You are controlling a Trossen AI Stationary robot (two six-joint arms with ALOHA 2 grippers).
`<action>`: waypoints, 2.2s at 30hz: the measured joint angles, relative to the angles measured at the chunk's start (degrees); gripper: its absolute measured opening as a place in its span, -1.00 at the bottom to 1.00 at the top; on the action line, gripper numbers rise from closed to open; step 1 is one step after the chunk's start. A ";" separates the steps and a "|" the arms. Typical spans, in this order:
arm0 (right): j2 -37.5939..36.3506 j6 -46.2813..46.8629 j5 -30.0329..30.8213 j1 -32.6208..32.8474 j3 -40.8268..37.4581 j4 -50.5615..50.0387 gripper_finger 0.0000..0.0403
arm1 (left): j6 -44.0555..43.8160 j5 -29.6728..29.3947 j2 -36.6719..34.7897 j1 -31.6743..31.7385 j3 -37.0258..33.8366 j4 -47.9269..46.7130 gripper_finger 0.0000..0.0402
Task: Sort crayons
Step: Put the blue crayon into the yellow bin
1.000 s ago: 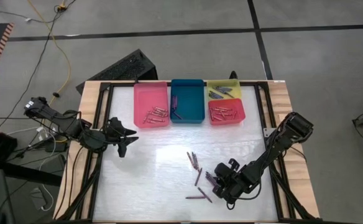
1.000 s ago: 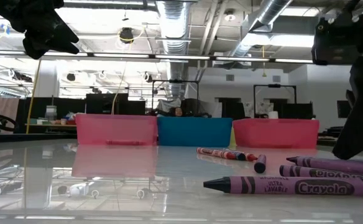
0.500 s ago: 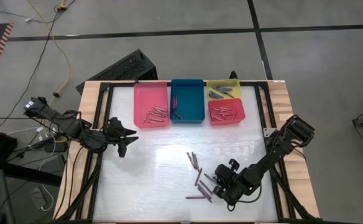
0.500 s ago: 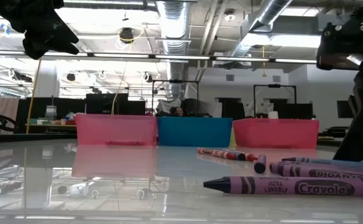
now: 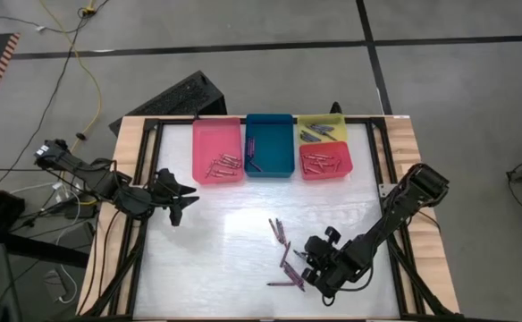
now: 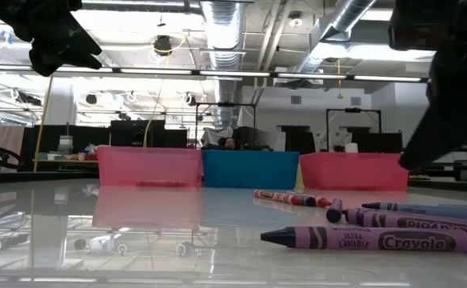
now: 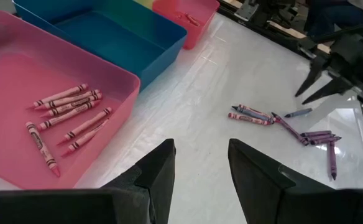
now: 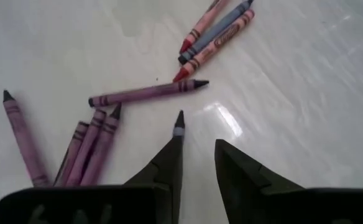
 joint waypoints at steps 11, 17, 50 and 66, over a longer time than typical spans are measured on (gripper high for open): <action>-0.04 1.12 0.41 0.89 -1.94 3.85 -0.47 | -0.15 0.28 0.00 0.00 0.00 -0.02 -0.31; 0.82 0.82 0.50 1.23 -1.94 4.32 -0.47 | -0.15 0.26 0.00 0.00 0.02 -0.04 -0.31; 8.07 2.69 0.14 1.14 -1.90 5.97 -0.88 | -0.57 0.15 0.00 0.00 0.02 0.00 -0.31; 8.11 2.16 0.47 1.14 -1.91 6.42 -0.96 | -0.13 -1.07 0.00 0.00 0.02 -0.02 -0.31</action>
